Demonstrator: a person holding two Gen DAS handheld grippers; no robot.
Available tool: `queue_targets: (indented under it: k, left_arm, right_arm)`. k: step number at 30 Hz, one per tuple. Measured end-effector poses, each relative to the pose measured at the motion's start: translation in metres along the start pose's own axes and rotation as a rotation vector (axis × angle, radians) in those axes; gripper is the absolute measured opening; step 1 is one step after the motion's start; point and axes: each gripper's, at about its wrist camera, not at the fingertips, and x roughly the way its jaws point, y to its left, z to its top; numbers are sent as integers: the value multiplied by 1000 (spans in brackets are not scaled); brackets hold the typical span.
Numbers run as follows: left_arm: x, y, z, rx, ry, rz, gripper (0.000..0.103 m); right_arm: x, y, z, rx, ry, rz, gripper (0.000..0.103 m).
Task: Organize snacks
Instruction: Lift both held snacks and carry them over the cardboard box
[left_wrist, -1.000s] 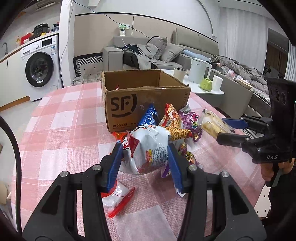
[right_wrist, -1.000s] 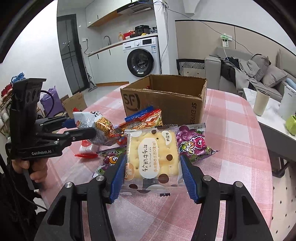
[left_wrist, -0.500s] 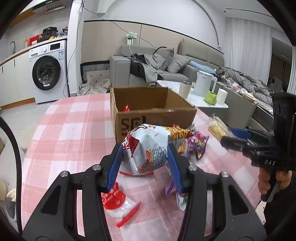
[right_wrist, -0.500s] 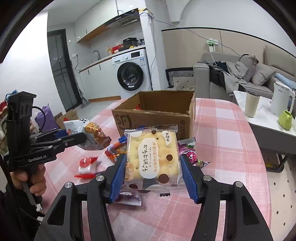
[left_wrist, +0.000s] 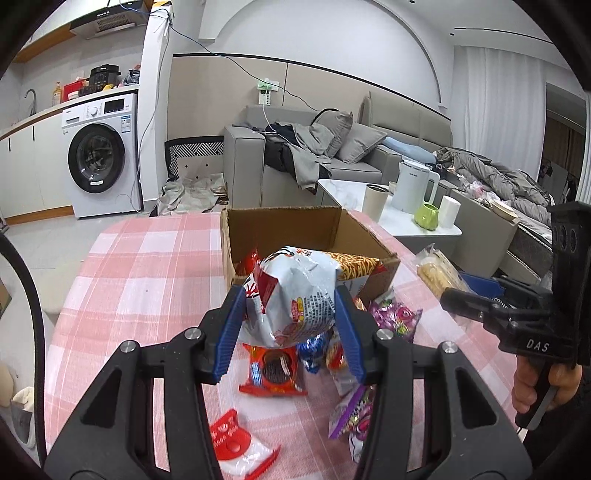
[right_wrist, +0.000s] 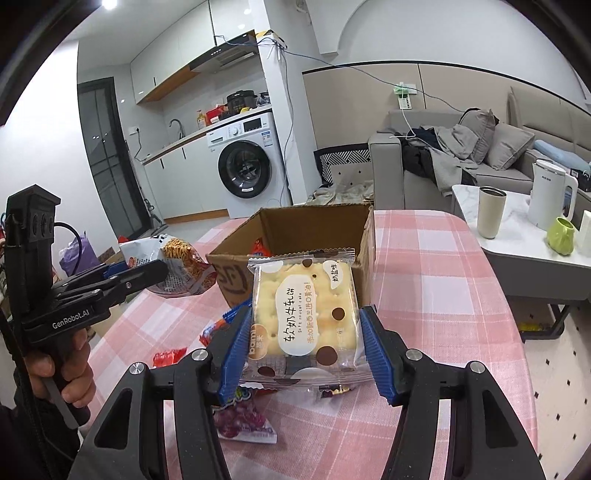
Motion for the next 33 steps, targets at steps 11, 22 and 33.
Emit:
queue_targets:
  k: [11,22,33]
  left_arm:
    - [28,3,23,1,-10,19,46]
    - [46,10,42,-8,-29,10,46]
    - [80,14,51,-18,-5,20,35]
  right_arm:
    - [12,-1,23,18,-21,-15,59]
    - [29,-1,42,33,-29,-15,59]
    - [54,-1,56,45,-16,-13,59]
